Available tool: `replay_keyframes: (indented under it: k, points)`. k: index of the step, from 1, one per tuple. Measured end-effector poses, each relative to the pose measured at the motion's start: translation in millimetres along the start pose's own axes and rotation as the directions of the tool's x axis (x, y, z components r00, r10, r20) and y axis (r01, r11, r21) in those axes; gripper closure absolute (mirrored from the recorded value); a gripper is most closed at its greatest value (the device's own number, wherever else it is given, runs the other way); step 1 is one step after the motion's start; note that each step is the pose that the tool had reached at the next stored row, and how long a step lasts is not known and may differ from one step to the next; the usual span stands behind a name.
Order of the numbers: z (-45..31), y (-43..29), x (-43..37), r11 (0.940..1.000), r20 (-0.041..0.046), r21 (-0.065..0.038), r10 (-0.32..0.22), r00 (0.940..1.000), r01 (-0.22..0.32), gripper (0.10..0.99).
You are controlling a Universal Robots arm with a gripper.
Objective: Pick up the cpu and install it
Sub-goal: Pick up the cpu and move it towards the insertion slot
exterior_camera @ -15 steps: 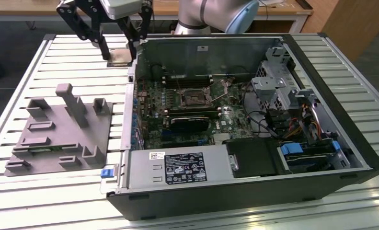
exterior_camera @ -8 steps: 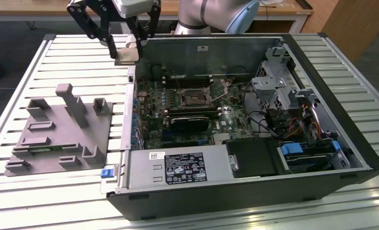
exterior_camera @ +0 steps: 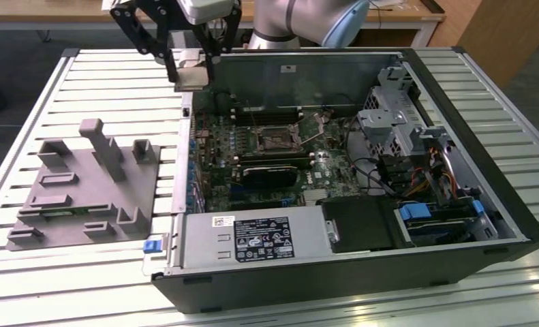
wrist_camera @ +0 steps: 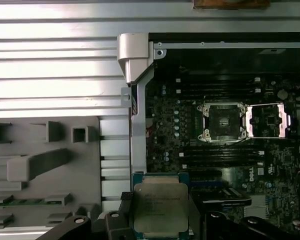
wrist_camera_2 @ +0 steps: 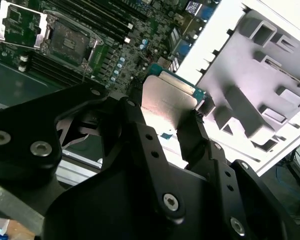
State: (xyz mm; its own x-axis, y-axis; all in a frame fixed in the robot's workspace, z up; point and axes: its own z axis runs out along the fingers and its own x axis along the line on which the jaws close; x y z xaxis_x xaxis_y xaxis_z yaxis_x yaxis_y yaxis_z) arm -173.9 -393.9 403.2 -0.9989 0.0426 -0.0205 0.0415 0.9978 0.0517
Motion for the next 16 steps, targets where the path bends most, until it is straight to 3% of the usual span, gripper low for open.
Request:
replay_keyframes:
  k: [16]
  points:
    - [1.6, 4.3, -24.9, 1.0, 0.0, 0.0, 0.0, 1.0, 0.0, 0.557]
